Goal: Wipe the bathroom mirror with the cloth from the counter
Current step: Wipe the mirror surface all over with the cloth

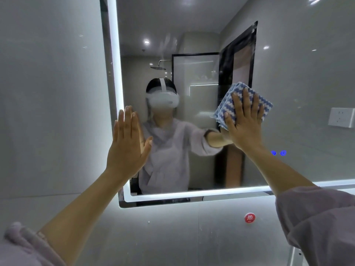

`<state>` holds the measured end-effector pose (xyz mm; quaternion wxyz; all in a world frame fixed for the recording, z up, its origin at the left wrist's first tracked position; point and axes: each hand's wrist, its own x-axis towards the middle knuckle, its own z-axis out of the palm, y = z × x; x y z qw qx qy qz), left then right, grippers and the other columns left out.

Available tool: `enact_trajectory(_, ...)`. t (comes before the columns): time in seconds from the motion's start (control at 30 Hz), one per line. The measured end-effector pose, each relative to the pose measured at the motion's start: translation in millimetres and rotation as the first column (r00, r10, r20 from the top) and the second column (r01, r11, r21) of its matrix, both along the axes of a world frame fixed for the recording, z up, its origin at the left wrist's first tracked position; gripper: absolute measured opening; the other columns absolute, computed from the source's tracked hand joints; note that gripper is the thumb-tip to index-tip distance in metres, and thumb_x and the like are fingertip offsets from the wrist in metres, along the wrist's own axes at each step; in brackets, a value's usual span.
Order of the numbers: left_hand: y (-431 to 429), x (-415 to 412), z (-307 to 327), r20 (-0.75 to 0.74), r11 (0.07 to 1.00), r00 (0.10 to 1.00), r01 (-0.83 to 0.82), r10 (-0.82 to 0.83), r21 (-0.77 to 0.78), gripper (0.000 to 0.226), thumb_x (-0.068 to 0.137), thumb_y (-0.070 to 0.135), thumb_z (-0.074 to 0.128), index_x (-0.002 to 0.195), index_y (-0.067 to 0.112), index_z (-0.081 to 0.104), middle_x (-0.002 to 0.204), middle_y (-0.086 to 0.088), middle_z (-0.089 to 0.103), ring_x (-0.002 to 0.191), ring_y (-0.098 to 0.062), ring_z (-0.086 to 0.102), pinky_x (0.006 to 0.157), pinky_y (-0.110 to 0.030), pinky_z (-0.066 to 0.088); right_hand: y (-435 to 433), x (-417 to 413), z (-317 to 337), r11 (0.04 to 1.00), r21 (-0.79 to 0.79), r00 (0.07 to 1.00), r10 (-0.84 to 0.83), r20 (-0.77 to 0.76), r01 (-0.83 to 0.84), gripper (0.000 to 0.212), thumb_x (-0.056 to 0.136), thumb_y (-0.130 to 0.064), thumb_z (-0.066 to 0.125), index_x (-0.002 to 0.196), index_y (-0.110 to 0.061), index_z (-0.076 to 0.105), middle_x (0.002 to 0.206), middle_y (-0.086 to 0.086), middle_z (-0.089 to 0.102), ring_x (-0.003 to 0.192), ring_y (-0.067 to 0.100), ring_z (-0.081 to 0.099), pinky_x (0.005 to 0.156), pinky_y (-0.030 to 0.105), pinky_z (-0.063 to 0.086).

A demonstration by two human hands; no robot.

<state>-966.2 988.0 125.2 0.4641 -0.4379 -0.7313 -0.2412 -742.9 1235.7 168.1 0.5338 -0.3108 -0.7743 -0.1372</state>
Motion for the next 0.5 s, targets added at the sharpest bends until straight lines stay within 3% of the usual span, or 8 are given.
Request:
enact_trajectory(0.13,4.9,-6.7,6.8,-0.009,0.999,0.999,-0.037,0.037,-0.031,0.088,0.091,0.062,0.025,0.154,0.003,0.006,0.163,-0.014,-0.002,0.15,-0.029,-0.004,0.121,-0.037,-0.001,2.4,1.4,-1.0,1.0,0.018,1.0,-0.01,0.014,0.009,0.069,0.094,-0.062,0.006,0.153,-0.027,0.006,0.162,0.003,0.002,0.148,0.028,-0.005,0.118,0.043,-0.01)
enact_trajectory(0.37,10.7,-12.0,10.4,-0.014,0.998,0.999,-0.045,0.044,-0.038,0.099,0.087,0.071,0.025,0.153,0.001,0.005,0.163,-0.015,-0.002,0.15,-0.03,-0.004,0.122,-0.043,0.006,8.6,0.4,-3.9,0.998,0.052,1.0,-0.024,0.004,0.024,0.064,0.096,-0.056,0.014,0.153,-0.028,0.004,0.162,0.003,0.001,0.148,0.027,-0.005,0.119,0.05,-0.001)
enact_trajectory(0.5,12.4,-11.9,7.1,-0.039,0.998,0.998,-0.058,0.057,-0.026,0.107,0.083,0.077,0.027,0.152,-0.002,0.006,0.162,-0.017,-0.001,0.15,-0.032,-0.001,0.123,-0.042,0.003,9.3,-0.9,-4.6,0.999,0.051,1.0,-0.002,-0.012,0.003,0.065,0.096,-0.06,0.006,0.153,-0.03,0.001,0.162,0.004,0.002,0.148,0.025,-0.006,0.119,0.047,-0.004)
